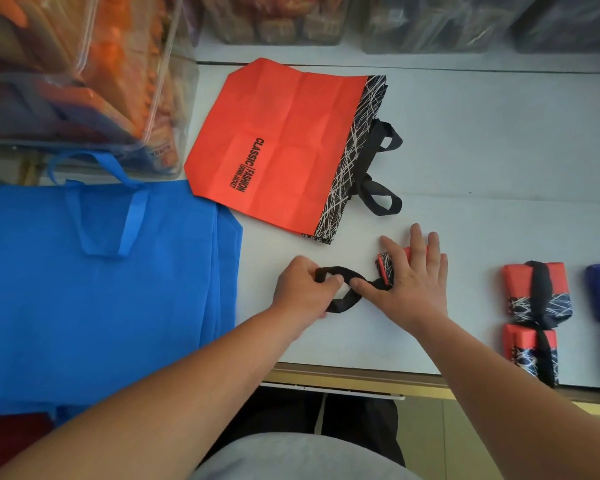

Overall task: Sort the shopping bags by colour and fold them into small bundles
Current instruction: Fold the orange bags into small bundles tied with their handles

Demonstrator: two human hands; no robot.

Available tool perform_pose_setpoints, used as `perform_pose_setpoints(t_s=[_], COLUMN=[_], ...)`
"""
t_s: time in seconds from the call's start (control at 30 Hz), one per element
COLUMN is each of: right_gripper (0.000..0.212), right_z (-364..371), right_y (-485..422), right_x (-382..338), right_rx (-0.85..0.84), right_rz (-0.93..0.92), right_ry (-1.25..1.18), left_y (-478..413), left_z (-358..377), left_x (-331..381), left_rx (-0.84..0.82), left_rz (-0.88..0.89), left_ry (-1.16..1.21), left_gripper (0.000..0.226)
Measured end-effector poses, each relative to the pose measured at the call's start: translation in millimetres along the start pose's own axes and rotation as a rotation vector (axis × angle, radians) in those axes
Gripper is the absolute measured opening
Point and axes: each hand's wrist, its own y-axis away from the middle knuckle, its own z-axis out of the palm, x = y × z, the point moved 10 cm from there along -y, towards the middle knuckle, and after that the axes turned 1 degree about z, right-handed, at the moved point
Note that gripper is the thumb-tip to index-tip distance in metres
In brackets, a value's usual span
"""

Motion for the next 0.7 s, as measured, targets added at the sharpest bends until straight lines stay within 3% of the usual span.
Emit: perform_pose_setpoints(t_s=[0.1,0.17,0.2,0.27,0.33,0.47,0.57,0.7], right_gripper=[0.097,0.097,0.097,0.097,0.097,0.1,0.1,0.103], right_z=[0,0,0,0,1,2,5,4], right_y=[0,0,0,0,0,-2,-4,-6], right_x=[0,0,0,0,0,1,3,5], right_rx=[0.014,0.021,0.022,0.011,0.001,0.008,-0.019,-0.043], right_rz=[-0.002,0.0,-0.001,-0.008,-0.012,-0.03,-0.028,-0.028], right_ry=[0.003,-0.011,-0.014,-0.004,-0.002,0.007,0.012,-0.025], left_y=[25,49,50,38,34,54,51,23], left_z=[-13,7,15,19,16,18,17,-11], left_x=[54,58,48,30,29,51,58,60], left_rx=[0.129,-0.027,-0.116,-0.168,-0.15,-0.237,-0.358,-0.207], left_rz=[0.784,1.194,1.274,1.325,1.383,1.48,1.212,0.664], left_ry=[-0.597,-0.889,-1.038,-1.26,-1.329,-1.123,-0.874,-0.244], left_gripper=[0.043,0.039,0.042,0.046,0.037,0.021,0.021,0.013])
